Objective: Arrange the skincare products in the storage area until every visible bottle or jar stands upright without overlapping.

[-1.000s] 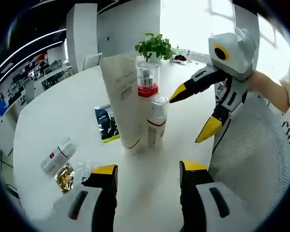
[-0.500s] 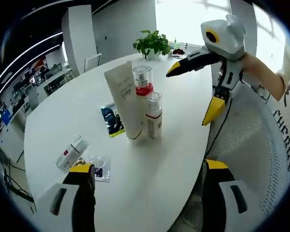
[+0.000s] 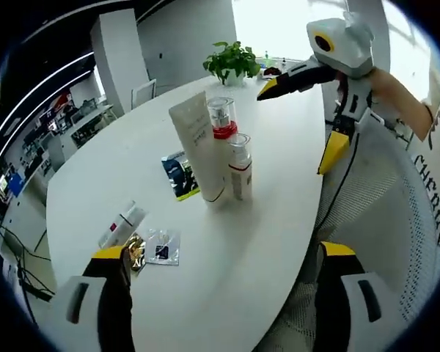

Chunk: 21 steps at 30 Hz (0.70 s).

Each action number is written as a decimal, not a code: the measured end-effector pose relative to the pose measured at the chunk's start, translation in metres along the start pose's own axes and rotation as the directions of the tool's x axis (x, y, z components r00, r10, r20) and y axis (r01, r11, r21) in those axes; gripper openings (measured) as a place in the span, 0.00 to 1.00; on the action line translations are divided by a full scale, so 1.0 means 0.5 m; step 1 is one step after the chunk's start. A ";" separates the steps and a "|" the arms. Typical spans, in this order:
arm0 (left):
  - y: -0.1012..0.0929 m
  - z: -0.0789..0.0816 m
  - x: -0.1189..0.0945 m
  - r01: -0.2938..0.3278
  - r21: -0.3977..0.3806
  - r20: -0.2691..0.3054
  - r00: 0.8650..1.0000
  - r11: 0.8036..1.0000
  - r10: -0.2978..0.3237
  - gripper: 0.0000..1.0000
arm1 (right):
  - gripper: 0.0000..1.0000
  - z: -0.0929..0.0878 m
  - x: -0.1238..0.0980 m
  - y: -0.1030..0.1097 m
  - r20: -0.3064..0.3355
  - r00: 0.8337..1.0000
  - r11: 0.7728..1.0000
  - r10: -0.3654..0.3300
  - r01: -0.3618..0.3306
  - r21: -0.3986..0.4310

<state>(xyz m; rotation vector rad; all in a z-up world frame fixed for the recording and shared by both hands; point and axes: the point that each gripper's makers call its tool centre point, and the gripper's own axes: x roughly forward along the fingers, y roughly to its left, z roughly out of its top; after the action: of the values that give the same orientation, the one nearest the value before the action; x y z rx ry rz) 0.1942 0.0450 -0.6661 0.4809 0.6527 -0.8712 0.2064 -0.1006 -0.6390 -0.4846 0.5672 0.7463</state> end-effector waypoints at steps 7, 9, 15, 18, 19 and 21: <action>0.026 -0.003 -0.008 -0.023 -0.009 0.006 1.000 1.000 0.023 0.99 | 1.00 -0.005 0.007 -0.007 0.007 1.000 1.000 -0.027 0.027 0.000; 0.032 -0.003 -0.008 -0.024 -0.007 0.006 1.000 1.000 0.024 0.99 | 1.00 -0.005 0.007 -0.007 0.011 1.000 1.000 -0.024 0.024 0.011; 0.052 -0.003 -0.002 -0.060 -0.016 0.009 0.998 0.998 0.060 0.99 | 1.00 0.003 0.006 -0.010 0.039 0.999 0.999 -0.025 0.024 0.036; 0.074 -0.011 -0.001 -0.051 -0.015 0.002 0.999 0.999 0.051 0.99 | 1.00 0.001 0.007 -0.007 0.035 0.999 0.999 -0.010 0.009 0.033; 0.080 -0.011 0.000 -0.053 -0.015 0.003 0.999 0.998 0.053 0.99 | 1.00 0.002 0.009 -0.007 0.039 0.999 0.999 -0.009 0.008 0.031; 0.092 -0.011 -0.001 -0.057 -0.015 0.002 0.998 0.998 0.057 0.99 | 1.00 0.002 0.009 -0.010 0.025 0.999 1.000 -0.020 0.020 -0.001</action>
<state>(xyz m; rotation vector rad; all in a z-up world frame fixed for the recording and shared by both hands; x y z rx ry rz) 0.2298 0.0743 -0.6639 0.4827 0.6398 -0.8126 0.2133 -0.1009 -0.6401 -0.4808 0.5382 0.7325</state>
